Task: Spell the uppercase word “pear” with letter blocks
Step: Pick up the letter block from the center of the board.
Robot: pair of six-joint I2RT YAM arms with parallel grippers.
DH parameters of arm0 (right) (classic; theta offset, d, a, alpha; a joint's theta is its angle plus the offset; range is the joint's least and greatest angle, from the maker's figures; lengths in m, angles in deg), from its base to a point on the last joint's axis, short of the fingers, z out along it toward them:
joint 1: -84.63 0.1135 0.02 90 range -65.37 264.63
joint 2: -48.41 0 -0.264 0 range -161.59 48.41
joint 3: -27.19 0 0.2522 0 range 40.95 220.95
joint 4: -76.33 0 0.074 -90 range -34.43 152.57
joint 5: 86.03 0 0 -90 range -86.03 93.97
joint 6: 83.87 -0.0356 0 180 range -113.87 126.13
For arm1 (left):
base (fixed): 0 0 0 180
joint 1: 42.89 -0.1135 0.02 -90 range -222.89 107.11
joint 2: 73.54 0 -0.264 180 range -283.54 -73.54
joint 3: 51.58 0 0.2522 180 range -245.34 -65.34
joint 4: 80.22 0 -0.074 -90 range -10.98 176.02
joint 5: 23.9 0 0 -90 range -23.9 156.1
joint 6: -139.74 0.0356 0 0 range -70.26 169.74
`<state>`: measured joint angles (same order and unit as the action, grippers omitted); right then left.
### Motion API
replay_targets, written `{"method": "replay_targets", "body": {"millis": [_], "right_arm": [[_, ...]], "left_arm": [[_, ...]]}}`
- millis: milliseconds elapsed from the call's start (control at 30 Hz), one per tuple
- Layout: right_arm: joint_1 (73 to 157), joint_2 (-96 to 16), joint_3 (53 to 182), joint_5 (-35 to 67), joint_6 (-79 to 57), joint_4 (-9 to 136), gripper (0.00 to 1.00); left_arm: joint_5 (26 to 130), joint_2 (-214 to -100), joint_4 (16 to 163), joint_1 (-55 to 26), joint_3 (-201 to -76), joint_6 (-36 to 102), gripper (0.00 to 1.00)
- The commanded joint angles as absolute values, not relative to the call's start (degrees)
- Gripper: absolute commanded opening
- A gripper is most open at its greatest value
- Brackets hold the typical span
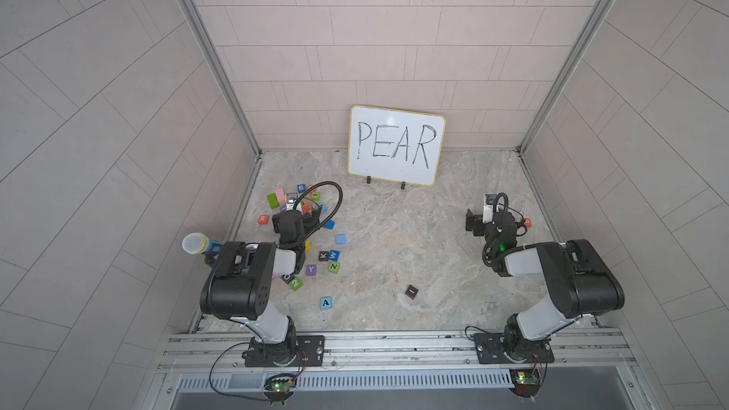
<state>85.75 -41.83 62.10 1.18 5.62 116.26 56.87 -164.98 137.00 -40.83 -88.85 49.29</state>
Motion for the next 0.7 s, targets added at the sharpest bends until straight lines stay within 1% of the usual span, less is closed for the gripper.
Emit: {"method": "replay_targets", "body": {"millis": [0, 667], "right_arm": [[85.83, -41.63, 62.49, 1.42, 5.31, 116.53, 1.0], [85.77, -41.57, 62.31, 1.42, 5.38, 116.8, 1.0]], "left_arm": [[56.61, -164.23, 138.69, -40.24, -88.12, 49.66, 1.0], [56.96, -164.23, 138.14, -40.44, -88.33, 49.25, 1.0]]}}
